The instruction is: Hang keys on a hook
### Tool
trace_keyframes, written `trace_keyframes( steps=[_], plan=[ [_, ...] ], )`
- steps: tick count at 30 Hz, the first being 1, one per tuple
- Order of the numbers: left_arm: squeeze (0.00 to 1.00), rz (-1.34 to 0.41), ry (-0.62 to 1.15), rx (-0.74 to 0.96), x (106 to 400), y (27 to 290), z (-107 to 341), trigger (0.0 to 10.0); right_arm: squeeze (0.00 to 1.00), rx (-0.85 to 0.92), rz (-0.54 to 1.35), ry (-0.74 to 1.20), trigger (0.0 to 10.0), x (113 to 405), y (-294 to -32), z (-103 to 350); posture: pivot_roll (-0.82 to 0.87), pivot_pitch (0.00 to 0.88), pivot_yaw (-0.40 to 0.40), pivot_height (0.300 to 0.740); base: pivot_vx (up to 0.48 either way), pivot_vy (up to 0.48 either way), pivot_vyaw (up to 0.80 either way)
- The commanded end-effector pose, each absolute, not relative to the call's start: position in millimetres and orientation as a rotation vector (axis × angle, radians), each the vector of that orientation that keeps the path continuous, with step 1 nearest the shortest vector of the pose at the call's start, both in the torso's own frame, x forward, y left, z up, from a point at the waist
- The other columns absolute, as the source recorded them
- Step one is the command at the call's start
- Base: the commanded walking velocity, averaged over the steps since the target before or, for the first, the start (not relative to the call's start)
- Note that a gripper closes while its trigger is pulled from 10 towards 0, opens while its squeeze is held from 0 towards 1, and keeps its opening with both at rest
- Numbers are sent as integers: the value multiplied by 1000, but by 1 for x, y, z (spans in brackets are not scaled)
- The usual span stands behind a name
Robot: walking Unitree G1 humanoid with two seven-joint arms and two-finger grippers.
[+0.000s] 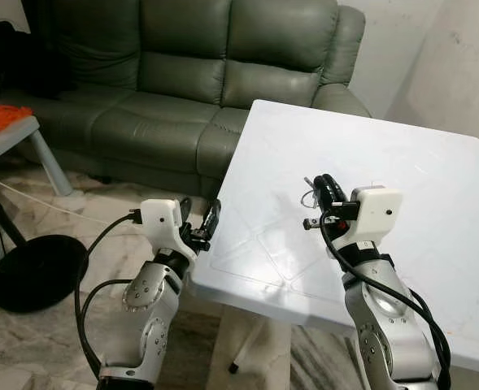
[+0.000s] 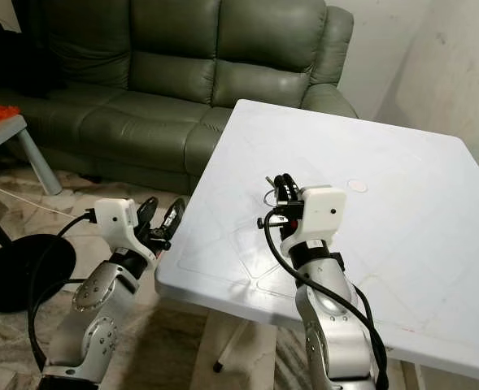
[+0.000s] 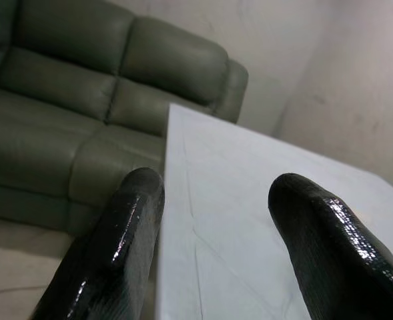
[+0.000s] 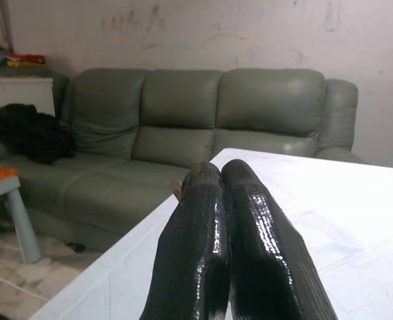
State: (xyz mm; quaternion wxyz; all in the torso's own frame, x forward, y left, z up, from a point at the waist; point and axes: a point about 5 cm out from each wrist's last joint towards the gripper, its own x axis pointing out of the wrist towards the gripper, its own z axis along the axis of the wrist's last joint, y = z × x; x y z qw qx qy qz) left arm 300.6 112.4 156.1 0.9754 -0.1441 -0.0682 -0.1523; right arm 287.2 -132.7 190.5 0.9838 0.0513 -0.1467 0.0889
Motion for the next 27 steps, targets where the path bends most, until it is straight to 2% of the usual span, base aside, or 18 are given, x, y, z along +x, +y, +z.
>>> trace_keyframes(
  steps=[1,6,19,27],
  plan=[
    [0,-296,-163,-293,301,114,164,10000,0,110,159,-312,10000,283,-138,195,-19,28,-75,740,0,0,0],
    [0,-262,-186,-297,297,123,164,10000,0,98,123,-296,10000,276,-146,184,-19,22,-66,740,0,0,0],
    [0,-191,-88,-285,297,146,129,10000,0,43,21,-146,10000,268,-170,128,-28,7,-51,740,0,0,0],
    [0,-170,-80,-288,301,153,127,10000,0,45,0,-148,10000,268,-173,126,-31,0,-47,740,0,0,0]
  ],
)
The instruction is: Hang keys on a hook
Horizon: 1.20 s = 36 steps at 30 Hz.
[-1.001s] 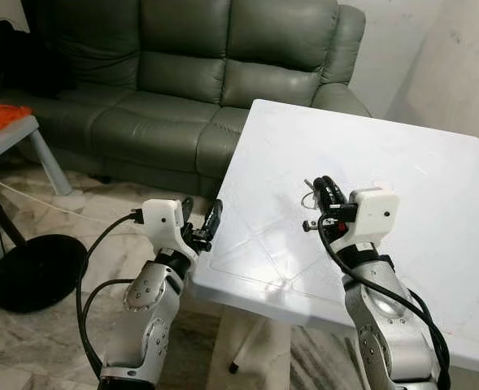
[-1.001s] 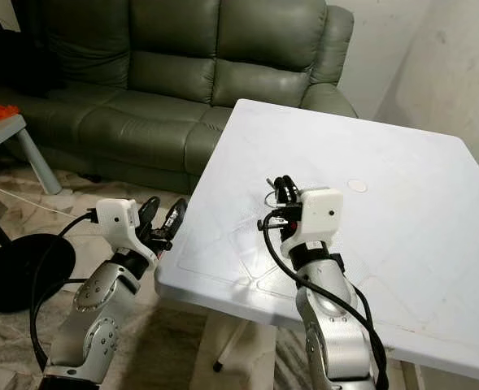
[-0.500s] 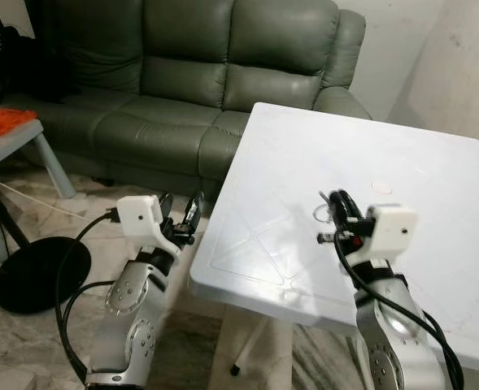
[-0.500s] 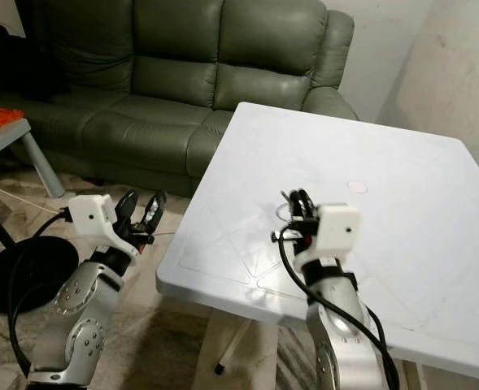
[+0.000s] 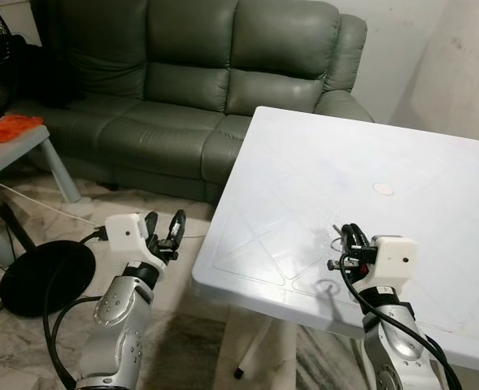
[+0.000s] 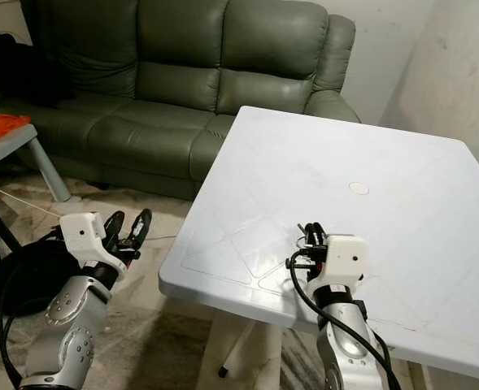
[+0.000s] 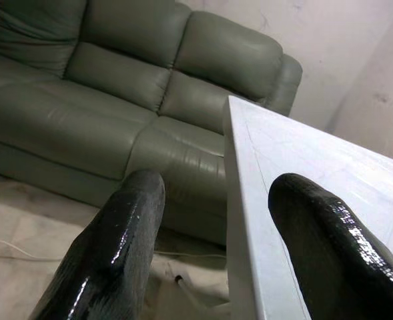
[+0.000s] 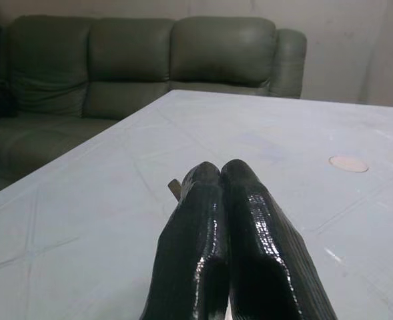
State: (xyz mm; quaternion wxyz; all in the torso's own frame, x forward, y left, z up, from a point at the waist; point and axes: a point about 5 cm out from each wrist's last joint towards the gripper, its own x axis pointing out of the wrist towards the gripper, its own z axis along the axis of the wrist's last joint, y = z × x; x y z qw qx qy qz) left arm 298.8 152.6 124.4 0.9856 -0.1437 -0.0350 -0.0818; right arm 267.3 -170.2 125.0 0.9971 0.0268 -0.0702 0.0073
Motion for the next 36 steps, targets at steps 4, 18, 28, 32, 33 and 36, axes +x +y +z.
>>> trace_keyframes(
  steps=[4,18,28,32,33,36],
  plan=[
    [0,-173,-90,-285,304,155,128,10000,0,38,-1,-156,10000,269,-174,125,-29,0,-47,740,0,0,0],
    [0,-188,-89,-290,304,154,125,10000,0,37,10,-137,10000,271,-172,121,-25,0,-49,740,0,407,0],
    [0,-175,-84,-289,305,152,124,10000,0,45,21,-113,10000,273,-170,121,-26,0,-52,740,0,357,-550],
    [0,-176,-83,-293,306,151,125,10000,0,46,21,-110,10000,273,-170,121,-25,0,-54,740,0,0,-788],
    [0,-176,-82,-296,307,150,125,10000,0,44,22,-109,10000,273,-169,122,-26,0,-55,740,0,0,-788],
    [0,-178,-80,-299,308,149,126,10000,0,41,26,-110,10000,274,-169,123,-26,0,-56,740,0,0,-788]
  ],
)
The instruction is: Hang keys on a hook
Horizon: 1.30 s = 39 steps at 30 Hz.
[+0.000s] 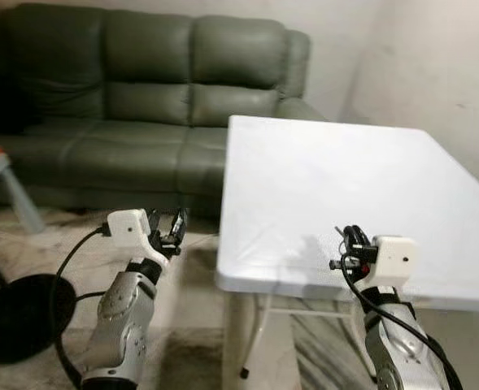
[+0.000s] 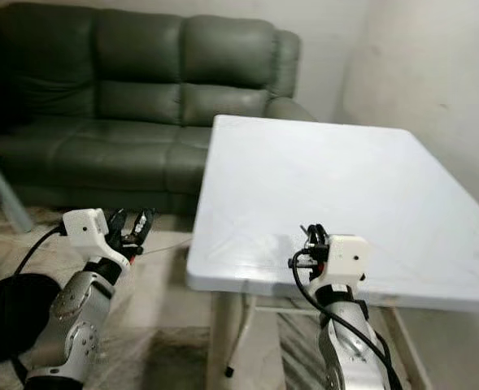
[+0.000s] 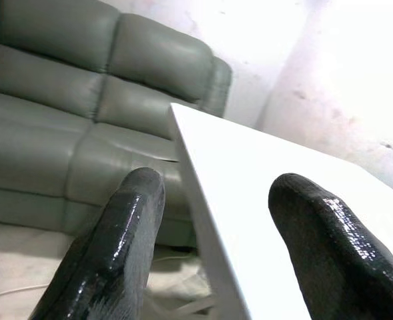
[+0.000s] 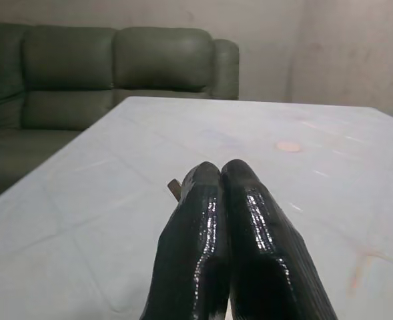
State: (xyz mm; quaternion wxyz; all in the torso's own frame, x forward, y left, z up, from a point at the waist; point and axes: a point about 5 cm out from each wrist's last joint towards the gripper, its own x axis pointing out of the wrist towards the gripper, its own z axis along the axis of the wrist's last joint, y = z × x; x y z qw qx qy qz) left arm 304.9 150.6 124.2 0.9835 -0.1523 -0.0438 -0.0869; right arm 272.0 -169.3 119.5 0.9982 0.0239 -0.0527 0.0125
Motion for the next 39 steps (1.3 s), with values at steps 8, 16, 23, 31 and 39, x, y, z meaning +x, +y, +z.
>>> trace_keyframes(
  steps=[8,16,23,31,39],
  plan=[
    [0,-232,-74,-295,314,139,129,10000,0,33,45,-104,10000,276,-167,125,-25,0,-71,740,0,0,-788],
    [0,-225,-66,-316,317,137,129,10000,0,29,53,-100,10000,275,-166,126,-29,4,-80,740,0,0,-788],
    [0,-224,-57,-329,316,137,129,10000,0,27,58,-92,10000,274,-164,124,-29,10,-79,740,0,0,-788],
    [0,-175,-73,-325,313,146,131,10000,0,30,51,-92,10000,273,-163,124,-31,5,-64,740,0,0,-788],
    [0,-160,-78,-307,310,150,133,10000,0,47,48,-95,10000,274,-157,123,-25,0,-51,740,0,0,-788]
  ],
)
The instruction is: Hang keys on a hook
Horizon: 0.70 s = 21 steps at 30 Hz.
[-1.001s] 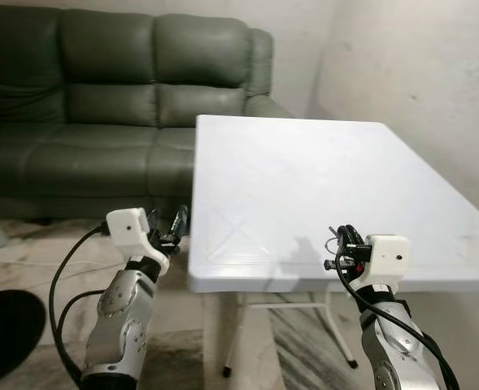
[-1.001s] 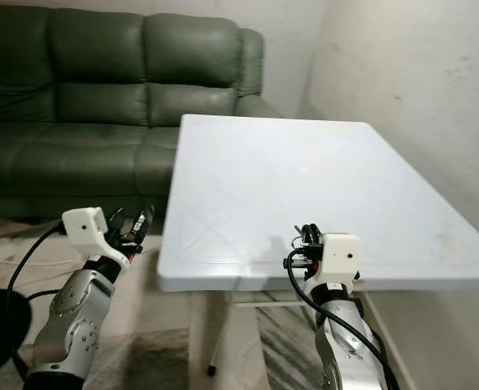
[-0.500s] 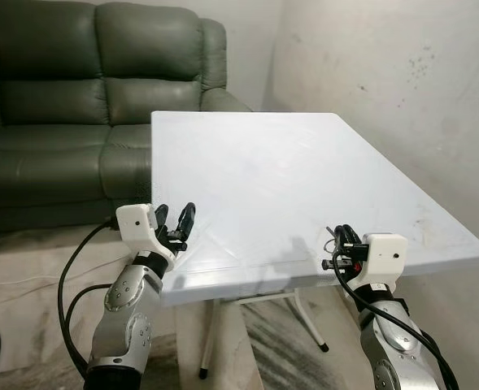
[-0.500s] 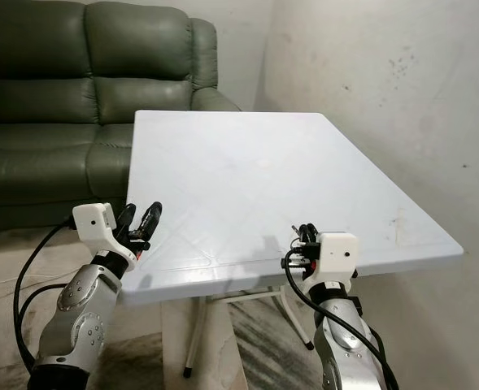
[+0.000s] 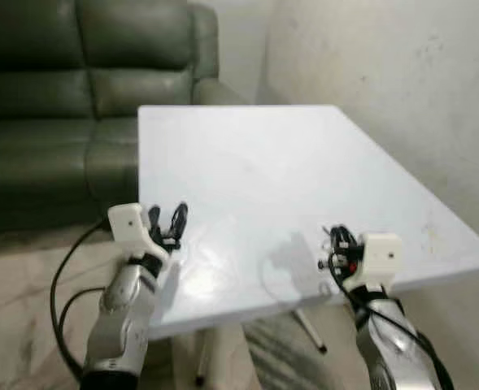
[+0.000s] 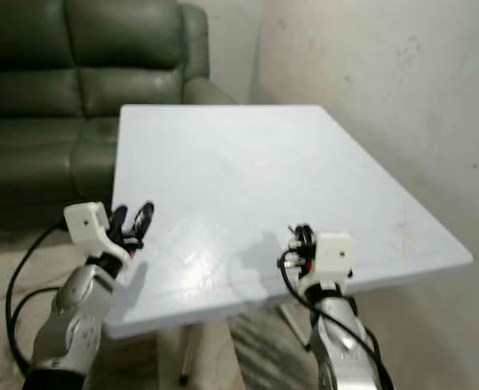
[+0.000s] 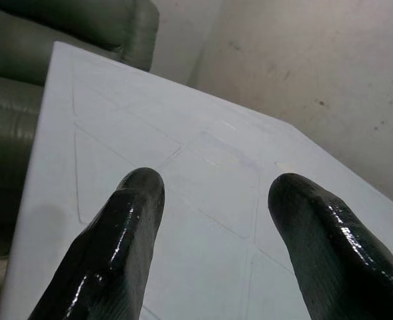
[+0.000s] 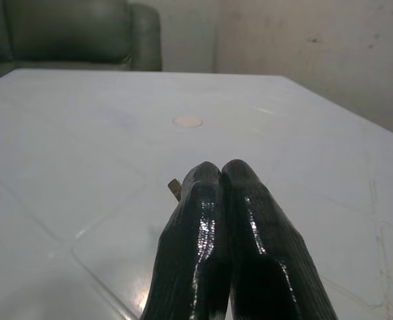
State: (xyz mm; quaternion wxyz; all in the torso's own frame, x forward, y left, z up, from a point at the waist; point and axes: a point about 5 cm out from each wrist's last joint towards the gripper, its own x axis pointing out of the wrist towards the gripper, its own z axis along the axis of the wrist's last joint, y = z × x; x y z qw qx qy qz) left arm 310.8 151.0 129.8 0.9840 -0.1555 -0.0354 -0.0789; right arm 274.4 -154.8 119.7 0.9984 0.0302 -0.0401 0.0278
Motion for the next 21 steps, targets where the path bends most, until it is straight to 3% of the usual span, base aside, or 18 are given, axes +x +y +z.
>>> trace_keyframes(
  steps=[1,7,21],
  plan=[
    [0,-163,-74,-310,310,150,133,10000,0,48,49,-96,10000,274,-157,122,-23,0,-50,740,0,480,-788],
    [0,-147,-79,-316,311,152,135,10000,0,49,52,-95,10000,274,-155,122,-20,0,-51,740,0,441,-786],
    [0,-134,-38,-320,309,148,132,10000,0,48,55,-93,10000,273,-154,121,-23,0,-50,740,0,0,-788]
  ],
)
